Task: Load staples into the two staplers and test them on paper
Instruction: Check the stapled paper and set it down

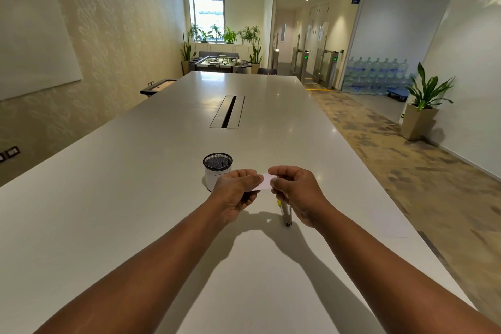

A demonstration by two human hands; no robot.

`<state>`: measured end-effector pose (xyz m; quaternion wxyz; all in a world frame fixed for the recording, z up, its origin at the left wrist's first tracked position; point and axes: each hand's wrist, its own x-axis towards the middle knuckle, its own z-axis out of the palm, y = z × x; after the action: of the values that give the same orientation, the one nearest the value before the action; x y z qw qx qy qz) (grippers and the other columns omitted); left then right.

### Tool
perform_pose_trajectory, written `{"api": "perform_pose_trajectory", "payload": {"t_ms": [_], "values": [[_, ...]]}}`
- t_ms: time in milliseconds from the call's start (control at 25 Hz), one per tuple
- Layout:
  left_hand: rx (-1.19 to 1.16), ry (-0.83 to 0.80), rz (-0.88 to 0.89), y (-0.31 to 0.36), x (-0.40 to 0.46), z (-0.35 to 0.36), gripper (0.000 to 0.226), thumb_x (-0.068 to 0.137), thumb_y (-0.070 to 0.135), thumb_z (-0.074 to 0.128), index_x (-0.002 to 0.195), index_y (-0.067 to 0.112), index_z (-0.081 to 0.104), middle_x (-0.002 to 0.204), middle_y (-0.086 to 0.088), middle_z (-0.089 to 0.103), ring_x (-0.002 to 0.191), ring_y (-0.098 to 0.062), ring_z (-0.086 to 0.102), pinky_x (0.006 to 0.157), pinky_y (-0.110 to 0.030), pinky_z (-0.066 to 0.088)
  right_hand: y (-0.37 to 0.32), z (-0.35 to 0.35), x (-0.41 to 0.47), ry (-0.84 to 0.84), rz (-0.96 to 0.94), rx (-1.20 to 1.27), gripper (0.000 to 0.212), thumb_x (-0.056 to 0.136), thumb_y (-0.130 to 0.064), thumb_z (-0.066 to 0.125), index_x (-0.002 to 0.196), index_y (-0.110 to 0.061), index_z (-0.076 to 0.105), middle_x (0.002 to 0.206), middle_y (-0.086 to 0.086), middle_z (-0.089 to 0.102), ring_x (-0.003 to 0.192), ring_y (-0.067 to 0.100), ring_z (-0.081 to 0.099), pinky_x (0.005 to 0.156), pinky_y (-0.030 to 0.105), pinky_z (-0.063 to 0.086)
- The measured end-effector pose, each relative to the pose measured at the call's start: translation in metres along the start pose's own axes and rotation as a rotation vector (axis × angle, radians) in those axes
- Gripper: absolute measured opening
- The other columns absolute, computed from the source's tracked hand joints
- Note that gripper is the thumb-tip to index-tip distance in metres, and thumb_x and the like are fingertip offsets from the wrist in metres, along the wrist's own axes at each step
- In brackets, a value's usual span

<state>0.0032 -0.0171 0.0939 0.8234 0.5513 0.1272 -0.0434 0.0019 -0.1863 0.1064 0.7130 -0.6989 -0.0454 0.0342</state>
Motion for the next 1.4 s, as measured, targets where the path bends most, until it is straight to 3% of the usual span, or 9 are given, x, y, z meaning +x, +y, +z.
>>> {"api": "perform_pose_trajectory", "payload": {"t_ms": [200, 360, 480, 640, 720, 880, 1040, 1200, 1400], "values": [[0.01, -0.032, 0.014, 0.0, -0.001, -0.002, 0.036, 0.077, -0.012, 0.077, 0.106, 0.008, 0.067, 0.099, -0.017, 0.073, 0.07, -0.02, 0.071, 0.056, -0.025, 0.056, 0.003, -0.001, 0.0, 0.028, 0.004, -0.001, 0.022, 0.09, 0.002, 0.067, 0.109, -0.008, 0.072, 0.081, 0.007, 0.075, 0.068, 0.015, 0.066, 0.066, 0.029, 0.054], [0.048, 0.023, 0.066, -0.001, 0.002, -0.003, 0.044, 0.083, -0.009, 0.076, 0.119, 0.011, 0.061, 0.112, -0.017, 0.071, 0.08, -0.024, 0.075, 0.057, -0.024, 0.056, 0.006, -0.001, -0.002, 0.048, 0.014, 0.011, 0.029, 0.086, 0.001, 0.071, 0.11, -0.016, 0.068, 0.083, 0.006, 0.072, 0.068, 0.017, 0.064, 0.061, 0.029, 0.048], [0.13, -0.019, 0.132, -0.002, 0.0, -0.003, 0.041, 0.083, -0.004, 0.078, 0.118, 0.012, 0.062, 0.113, -0.015, 0.073, 0.093, -0.025, 0.074, 0.067, -0.025, 0.058, 0.007, -0.002, -0.002, 0.02, 0.023, 0.014, 0.04, 0.084, -0.003, 0.075, 0.116, -0.023, 0.061, 0.092, 0.01, 0.075, 0.071, 0.017, 0.068, 0.064, 0.03, 0.053], [0.233, -0.073, 0.156, -0.002, -0.005, -0.005, 0.047, 0.077, -0.002, 0.085, 0.115, 0.012, 0.063, 0.105, -0.012, 0.075, 0.089, -0.021, 0.073, 0.068, -0.026, 0.058, 0.008, 0.0, -0.001, 0.005, -0.032, 0.002, 0.03, 0.085, 0.0, 0.076, 0.112, -0.011, 0.066, 0.098, 0.014, 0.076, 0.078, 0.021, 0.069, 0.069, 0.027, 0.057], [0.296, -0.064, 0.168, -0.003, -0.005, -0.005, 0.041, 0.08, 0.003, 0.084, 0.114, 0.012, 0.063, 0.101, -0.01, 0.076, 0.082, -0.019, 0.073, 0.067, -0.025, 0.058, 0.008, 0.0, -0.002, -0.027, -0.032, 0.011, 0.032, 0.084, 0.0, 0.077, 0.113, -0.009, 0.066, 0.099, 0.015, 0.076, 0.081, 0.021, 0.071, 0.072, 0.028, 0.058], [0.315, -0.059, 0.177, -0.006, -0.004, -0.008, 0.034, 0.088, 0.002, 0.076, 0.117, 0.014, 0.063, 0.102, -0.007, 0.076, 0.086, -0.021, 0.074, 0.076, -0.029, 0.062, 0.011, 0.001, -0.001, -0.097, 0.013, -0.016, 0.038, 0.084, 0.005, 0.075, 0.116, -0.009, 0.064, 0.097, 0.015, 0.076, 0.084, 0.023, 0.072, 0.081, 0.034, 0.062], [0.314, -0.031, 0.175, -0.008, 0.002, -0.013, 0.02, 0.095, 0.0, 0.067, 0.113, 0.008, 0.065, 0.093, -0.013, 0.077, 0.074, -0.014, 0.074, 0.067, -0.024, 0.061, 0.013, 0.001, 0.002, 0.007, -0.015, -0.07, 0.02, 0.088, 0.004, 0.071, 0.106, -0.004, 0.067, 0.082, 0.009, 0.072, 0.076, 0.023, 0.069, 0.068, 0.027, 0.058], [0.299, -0.026, 0.216, -0.012, 0.009, -0.025, 0.012, 0.092, 0.003, 0.072, 0.103, 0.003, 0.067, 0.083, -0.011, 0.076, 0.072, -0.014, 0.072, 0.065, -0.022, 0.057, 0.014, 0.0, 0.007, 0.062, -0.058, -0.143, 0.003, 0.092, 0.0, 0.068, 0.094, 0.0, 0.069, 0.078, 0.014, 0.071, 0.071, 0.022, 0.066, 0.07, 0.031, 0.059], [0.272, 0.04, 0.202, -0.024, 0.021, -0.044, 0.012, 0.087, 0.002, 0.077, 0.09, 0.007, 0.067, 0.071, -0.004, 0.074, 0.065, -0.013, 0.07, 0.063, -0.023, 0.058, 0.021, 0.0, 0.016, 0.118, -0.102, -0.239, 0.013, 0.093, -0.003, 0.065, 0.085, -0.011, 0.072, 0.072, 0.008, 0.071, 0.066, 0.019, 0.063, 0.067, 0.031, 0.055]]}}
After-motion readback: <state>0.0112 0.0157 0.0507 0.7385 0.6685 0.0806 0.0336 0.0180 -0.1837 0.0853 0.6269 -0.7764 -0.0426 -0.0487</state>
